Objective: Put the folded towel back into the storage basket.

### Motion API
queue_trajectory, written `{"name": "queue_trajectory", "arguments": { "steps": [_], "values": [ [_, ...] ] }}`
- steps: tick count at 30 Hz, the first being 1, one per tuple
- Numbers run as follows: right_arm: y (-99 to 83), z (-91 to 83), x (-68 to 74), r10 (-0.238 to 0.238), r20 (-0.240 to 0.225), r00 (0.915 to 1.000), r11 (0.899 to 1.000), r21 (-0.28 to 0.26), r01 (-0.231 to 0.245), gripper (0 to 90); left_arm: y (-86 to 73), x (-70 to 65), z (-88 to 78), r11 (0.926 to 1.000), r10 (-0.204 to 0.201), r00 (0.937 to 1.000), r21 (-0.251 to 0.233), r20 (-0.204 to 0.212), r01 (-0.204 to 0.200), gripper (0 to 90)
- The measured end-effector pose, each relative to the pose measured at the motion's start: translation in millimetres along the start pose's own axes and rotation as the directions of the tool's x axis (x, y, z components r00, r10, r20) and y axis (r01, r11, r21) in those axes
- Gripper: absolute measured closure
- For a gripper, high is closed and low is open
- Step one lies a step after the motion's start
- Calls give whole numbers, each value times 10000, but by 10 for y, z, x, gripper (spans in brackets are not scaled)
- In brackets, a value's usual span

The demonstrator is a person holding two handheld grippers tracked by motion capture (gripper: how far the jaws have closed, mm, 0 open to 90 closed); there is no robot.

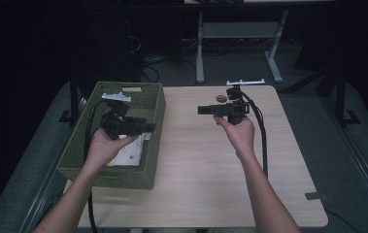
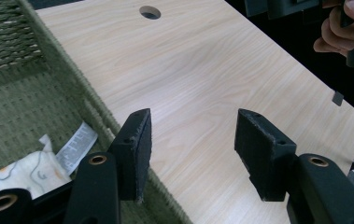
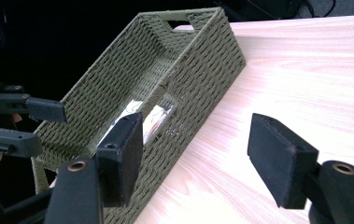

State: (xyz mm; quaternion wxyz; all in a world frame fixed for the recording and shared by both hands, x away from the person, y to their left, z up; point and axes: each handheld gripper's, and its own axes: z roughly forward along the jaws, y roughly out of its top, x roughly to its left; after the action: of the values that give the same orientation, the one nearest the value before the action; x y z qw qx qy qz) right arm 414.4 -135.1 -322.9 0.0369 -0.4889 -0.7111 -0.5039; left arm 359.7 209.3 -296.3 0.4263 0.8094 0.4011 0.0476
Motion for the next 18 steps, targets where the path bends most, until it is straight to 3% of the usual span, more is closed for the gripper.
{"name": "queue_trajectory", "arguments": {
  "steps": [18],
  "values": [
    [-75,-155,-192,210,71,9998,9998,21,-210,306,14,-168,135,10000,-12,10000,-37,31,12,382]
  ]
}}
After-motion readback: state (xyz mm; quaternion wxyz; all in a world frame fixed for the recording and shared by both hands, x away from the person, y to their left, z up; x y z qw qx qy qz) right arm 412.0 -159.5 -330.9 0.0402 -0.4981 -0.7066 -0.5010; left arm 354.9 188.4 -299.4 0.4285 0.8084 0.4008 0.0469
